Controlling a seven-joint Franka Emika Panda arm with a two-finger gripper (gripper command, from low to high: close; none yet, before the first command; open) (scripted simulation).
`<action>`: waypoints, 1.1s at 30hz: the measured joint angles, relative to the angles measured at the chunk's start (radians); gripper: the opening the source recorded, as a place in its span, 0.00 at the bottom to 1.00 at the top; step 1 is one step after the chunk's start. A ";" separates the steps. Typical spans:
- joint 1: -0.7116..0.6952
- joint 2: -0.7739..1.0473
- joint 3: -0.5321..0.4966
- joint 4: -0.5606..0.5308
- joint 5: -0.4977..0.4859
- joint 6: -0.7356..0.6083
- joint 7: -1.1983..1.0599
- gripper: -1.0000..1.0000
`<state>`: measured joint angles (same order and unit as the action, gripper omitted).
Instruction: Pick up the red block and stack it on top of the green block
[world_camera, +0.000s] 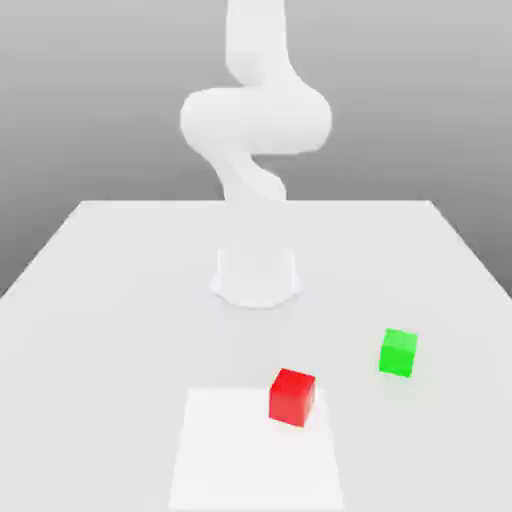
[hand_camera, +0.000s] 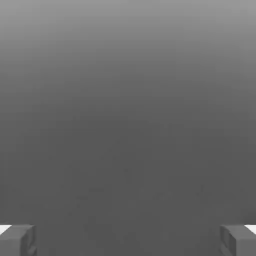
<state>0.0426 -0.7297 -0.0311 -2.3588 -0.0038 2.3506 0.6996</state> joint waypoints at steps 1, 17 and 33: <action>0.020 0.035 -0.015 -0.028 -0.001 0.024 -0.049 0.50; 0.275 0.560 -0.172 -0.445 -0.024 0.393 -0.784 0.50; 0.207 0.927 -0.042 -0.485 0.131 0.687 -1.039 0.00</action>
<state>0.2495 0.1976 -0.0735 -2.8435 0.1269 3.0379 -0.3391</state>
